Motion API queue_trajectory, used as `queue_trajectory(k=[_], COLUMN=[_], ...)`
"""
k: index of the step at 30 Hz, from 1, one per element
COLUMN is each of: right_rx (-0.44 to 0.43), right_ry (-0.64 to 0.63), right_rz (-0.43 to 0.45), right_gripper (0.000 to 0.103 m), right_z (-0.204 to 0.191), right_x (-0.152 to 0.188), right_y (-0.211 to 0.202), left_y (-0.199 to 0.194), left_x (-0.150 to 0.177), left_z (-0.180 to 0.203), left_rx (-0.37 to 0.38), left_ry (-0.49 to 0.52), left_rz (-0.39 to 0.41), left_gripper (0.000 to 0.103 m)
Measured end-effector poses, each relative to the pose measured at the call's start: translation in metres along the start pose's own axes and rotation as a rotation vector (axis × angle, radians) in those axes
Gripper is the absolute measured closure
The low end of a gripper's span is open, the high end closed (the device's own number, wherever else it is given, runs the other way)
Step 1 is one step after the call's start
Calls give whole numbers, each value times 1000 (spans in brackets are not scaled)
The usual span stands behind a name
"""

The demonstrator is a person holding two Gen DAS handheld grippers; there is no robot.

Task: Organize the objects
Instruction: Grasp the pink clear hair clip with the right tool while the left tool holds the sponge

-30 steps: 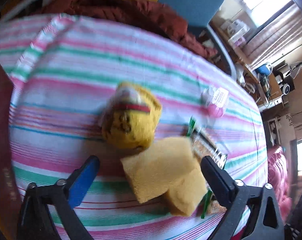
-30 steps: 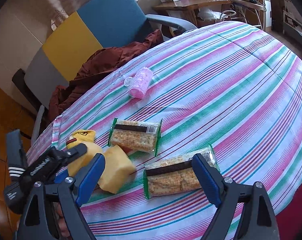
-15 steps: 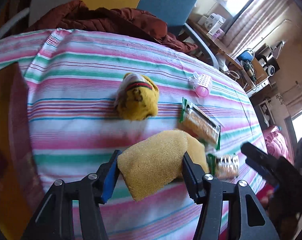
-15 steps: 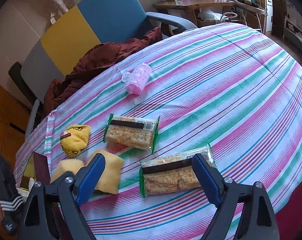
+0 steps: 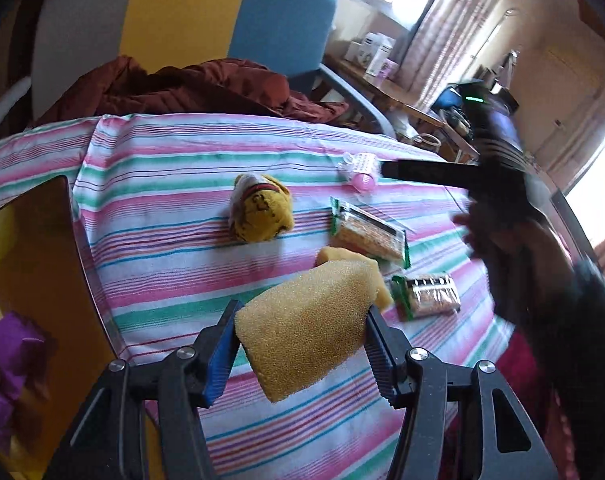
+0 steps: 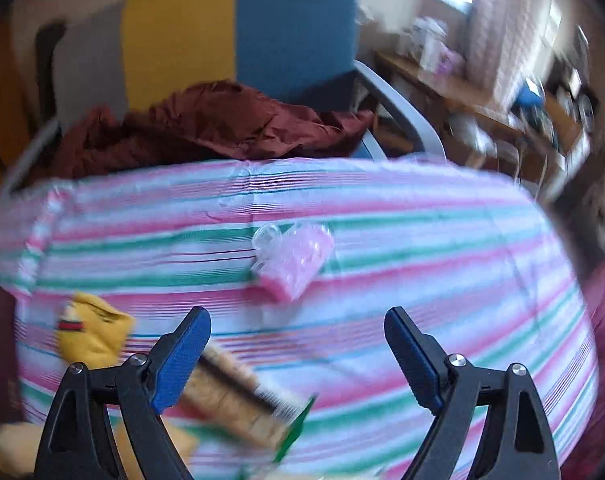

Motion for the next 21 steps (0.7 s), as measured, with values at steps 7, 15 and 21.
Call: queue_trajectory(k=[7,15,21], right_rx=[90,-12,-82], right_ry=[-321,-343,-278], right_rz=[-116,-177,-151], right_gripper=[13,27,27], right_z=[-17,-16,-24], right_x=[-15,-39,-27], right_y=[54,91,70], left_y=[4,15,8], left_x=[3,3,8], left_z=[1,-6,-6], left_rx=[65,77,72], left_ry=[16,-23,-30], left_rz=[-29,-66,-48], left_gripper=[44,43,43])
Point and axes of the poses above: each gripper's, at about its wrist camera, not at the fingertips, and y roughly the way its jaws point, z to its right, x to its underside, the point moved 1 cm from there along y, roughly the way its jaws point, and after that the axes turned 3 degrees about -z, right-handed, at the moved point
